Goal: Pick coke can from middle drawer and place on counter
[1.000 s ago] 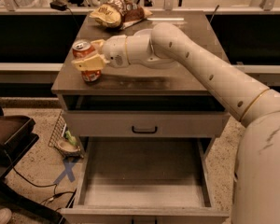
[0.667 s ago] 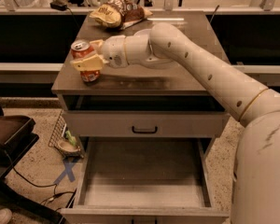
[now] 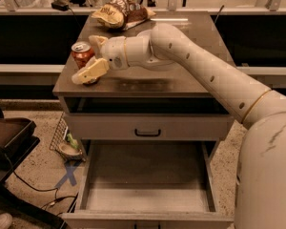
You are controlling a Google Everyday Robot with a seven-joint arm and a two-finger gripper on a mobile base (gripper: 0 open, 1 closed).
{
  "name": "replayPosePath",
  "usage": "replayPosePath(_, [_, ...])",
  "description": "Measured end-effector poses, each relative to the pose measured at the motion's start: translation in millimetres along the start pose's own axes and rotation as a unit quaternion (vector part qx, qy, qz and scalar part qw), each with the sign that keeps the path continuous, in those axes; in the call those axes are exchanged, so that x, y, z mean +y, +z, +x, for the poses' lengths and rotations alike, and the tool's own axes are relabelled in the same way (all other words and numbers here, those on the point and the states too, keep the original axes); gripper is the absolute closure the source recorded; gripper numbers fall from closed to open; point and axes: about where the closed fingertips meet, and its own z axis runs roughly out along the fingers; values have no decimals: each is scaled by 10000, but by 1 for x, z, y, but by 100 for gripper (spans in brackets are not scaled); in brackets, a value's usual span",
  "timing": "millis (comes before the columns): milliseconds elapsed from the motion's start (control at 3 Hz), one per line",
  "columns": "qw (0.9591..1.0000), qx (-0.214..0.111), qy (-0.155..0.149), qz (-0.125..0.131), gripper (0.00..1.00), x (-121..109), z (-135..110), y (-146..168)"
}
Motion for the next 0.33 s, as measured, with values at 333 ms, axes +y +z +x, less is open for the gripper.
replayPosePath(333, [10000, 0, 0, -1, 0, 0, 0, 0])
